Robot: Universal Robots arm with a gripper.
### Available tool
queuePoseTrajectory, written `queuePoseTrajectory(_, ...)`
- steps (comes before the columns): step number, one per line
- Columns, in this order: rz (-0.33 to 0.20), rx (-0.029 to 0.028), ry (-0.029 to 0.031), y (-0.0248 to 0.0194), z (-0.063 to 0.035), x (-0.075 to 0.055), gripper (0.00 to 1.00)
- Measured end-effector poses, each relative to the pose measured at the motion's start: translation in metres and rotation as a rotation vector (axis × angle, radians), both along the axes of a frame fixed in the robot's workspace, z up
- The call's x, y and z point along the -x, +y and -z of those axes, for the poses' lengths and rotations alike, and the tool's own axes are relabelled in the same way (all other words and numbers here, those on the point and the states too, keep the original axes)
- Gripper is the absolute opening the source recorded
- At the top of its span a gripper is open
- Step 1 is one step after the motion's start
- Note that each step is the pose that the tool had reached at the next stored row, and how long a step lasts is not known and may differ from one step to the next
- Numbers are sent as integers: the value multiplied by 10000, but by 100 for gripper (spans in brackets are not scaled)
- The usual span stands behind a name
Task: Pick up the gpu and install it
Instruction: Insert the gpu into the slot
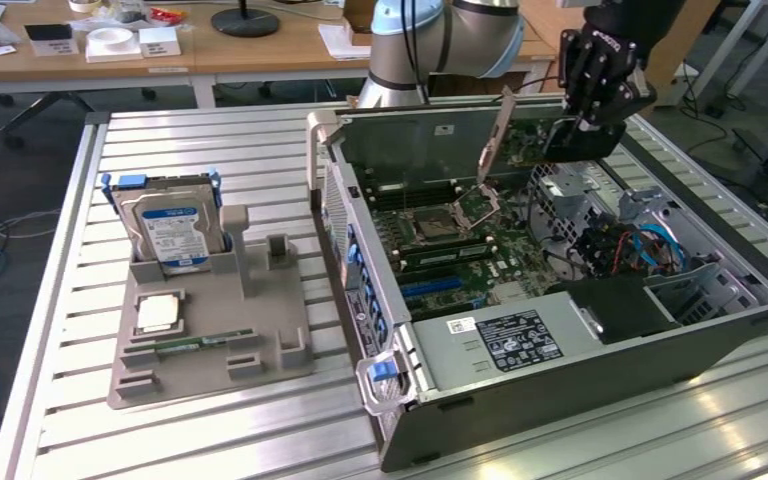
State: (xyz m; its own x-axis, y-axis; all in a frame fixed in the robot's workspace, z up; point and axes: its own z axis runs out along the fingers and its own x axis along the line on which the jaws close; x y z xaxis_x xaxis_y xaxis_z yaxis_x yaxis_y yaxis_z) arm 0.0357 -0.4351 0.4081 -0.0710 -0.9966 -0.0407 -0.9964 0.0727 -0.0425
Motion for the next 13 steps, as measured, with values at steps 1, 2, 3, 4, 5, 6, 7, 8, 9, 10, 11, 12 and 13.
queuePoseTrajectory(1,-2,0,-9,0,1,27,27)
queuePoseTrajectory(2,-3,1,-17,0,0,62,27)
queuePoseTrajectory(3,-3,0,-25,0,1,96,27)
queuePoseTrajectory(4,-2,0,-32,0,0,130,27)
queuePoseTrajectory(5,-3,0,-40,0,1,162,27)
queuePoseTrajectory(6,-3,0,-46,0,1,194,27)
queuePoseTrajectory(7,-3,0,-51,0,1,225,27)
queuePoseTrajectory(8,-2,0,-57,0,1,257,27)
queuePoseTrajectory(9,-4,0,-61,0,1,285,27)
queuePoseTrajectory(10,-5,-1,-67,0,1,313,27)
queuePoseTrajectory(11,-5,-1,-73,0,1,341,27)
queuePoseTrajectory(12,-6,0,-78,1,1,368,27)
queuePoseTrajectory(13,-6,0,-83,1,1,394,27)
